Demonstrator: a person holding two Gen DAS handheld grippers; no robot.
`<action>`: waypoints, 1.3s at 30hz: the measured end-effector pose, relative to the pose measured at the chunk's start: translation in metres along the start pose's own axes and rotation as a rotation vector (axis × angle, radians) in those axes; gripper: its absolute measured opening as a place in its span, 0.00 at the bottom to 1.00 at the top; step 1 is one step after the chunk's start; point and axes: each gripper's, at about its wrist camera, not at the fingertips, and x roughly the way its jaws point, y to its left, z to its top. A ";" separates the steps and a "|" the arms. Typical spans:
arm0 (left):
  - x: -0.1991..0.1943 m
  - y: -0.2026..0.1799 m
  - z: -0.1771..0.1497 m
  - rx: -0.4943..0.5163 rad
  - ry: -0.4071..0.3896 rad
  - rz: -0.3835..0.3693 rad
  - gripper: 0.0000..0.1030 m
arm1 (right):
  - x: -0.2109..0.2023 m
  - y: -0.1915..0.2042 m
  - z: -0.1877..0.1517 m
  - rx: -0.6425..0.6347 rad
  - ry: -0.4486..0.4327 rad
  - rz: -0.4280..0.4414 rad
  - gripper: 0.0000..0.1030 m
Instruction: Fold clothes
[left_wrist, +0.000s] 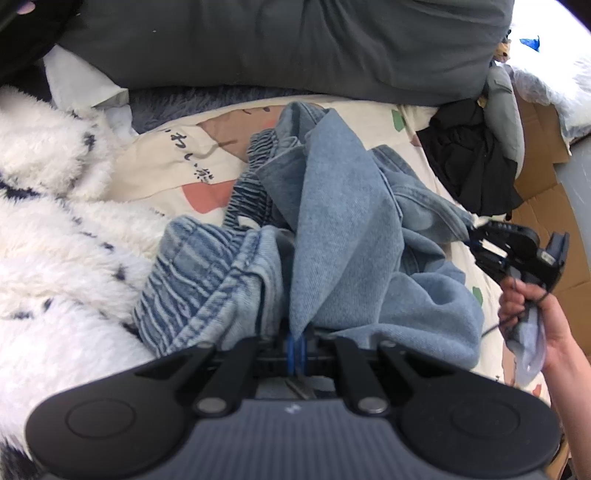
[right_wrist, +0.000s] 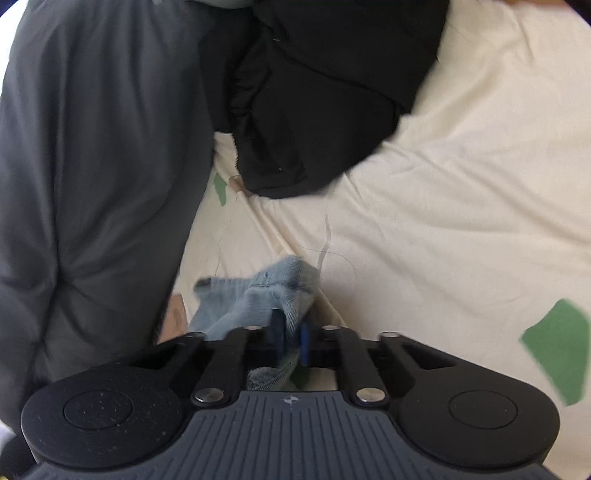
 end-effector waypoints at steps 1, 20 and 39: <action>0.000 -0.001 0.000 -0.001 -0.001 -0.001 0.03 | -0.004 0.001 -0.001 -0.027 0.006 -0.010 0.02; 0.000 -0.036 0.014 0.073 -0.049 -0.052 0.03 | -0.229 -0.077 -0.040 -0.138 -0.095 -0.218 0.01; -0.010 -0.097 0.043 0.144 -0.117 -0.170 0.03 | -0.452 -0.108 -0.128 0.043 -0.350 -0.379 0.01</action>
